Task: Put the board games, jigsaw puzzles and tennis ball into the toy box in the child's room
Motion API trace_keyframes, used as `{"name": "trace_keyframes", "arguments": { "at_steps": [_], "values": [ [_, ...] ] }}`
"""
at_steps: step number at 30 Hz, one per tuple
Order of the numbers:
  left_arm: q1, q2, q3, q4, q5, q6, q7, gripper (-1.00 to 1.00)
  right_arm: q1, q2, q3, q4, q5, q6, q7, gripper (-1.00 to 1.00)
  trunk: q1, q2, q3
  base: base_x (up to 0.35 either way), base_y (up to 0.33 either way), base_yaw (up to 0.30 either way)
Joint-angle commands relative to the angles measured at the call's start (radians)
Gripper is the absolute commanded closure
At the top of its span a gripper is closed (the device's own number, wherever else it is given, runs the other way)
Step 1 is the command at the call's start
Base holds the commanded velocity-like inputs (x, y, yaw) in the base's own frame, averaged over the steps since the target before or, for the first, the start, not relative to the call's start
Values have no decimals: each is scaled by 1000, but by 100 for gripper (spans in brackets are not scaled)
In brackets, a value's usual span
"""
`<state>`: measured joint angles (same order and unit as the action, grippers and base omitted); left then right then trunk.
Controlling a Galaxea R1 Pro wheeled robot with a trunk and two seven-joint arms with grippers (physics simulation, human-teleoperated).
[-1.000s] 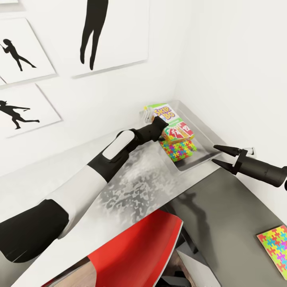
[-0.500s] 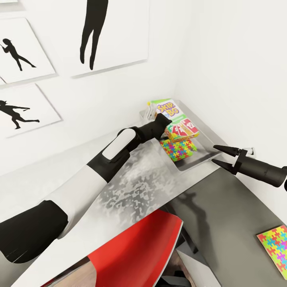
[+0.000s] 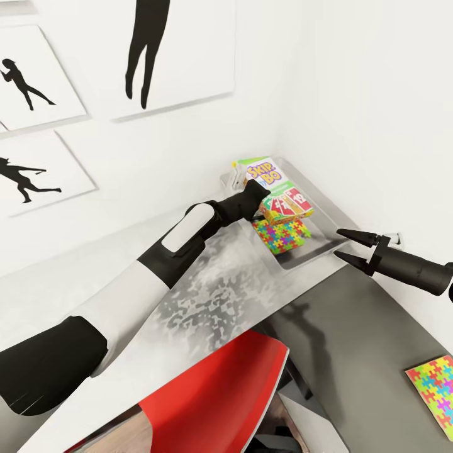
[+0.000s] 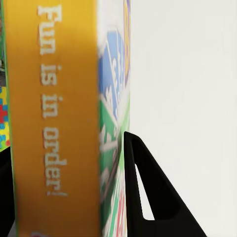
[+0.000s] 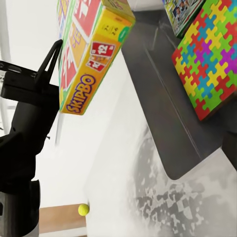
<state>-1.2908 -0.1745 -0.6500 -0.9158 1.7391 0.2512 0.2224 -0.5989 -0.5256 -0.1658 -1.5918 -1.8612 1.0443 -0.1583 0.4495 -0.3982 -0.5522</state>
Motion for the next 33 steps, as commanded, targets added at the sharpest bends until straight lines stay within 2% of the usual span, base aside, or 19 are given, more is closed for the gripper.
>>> {"name": "trace_keyframes", "arguments": {
  "at_steps": [1,11,17,33],
  "values": [
    [-1,0,0,-1,8,-1,6,100,-1,0,-1,-1,-10,3,-10,-100,0,-2,-3,0,0,0],
    [-1,0,-3,12,8,-6,6,100,-1,1,2,-1,-10,3,-10,-100,0,-2,-19,0,0,0],
    [-1,0,-20,15,8,-8,6,100,-1,1,0,-1,-10,3,-10,-100,0,-2,-28,0,0,0],
    [-1,0,-23,14,8,-18,8,100,-1,1,-1,-1,-10,3,-10,-100,0,-2,-29,0,0,0]
  ]
}}
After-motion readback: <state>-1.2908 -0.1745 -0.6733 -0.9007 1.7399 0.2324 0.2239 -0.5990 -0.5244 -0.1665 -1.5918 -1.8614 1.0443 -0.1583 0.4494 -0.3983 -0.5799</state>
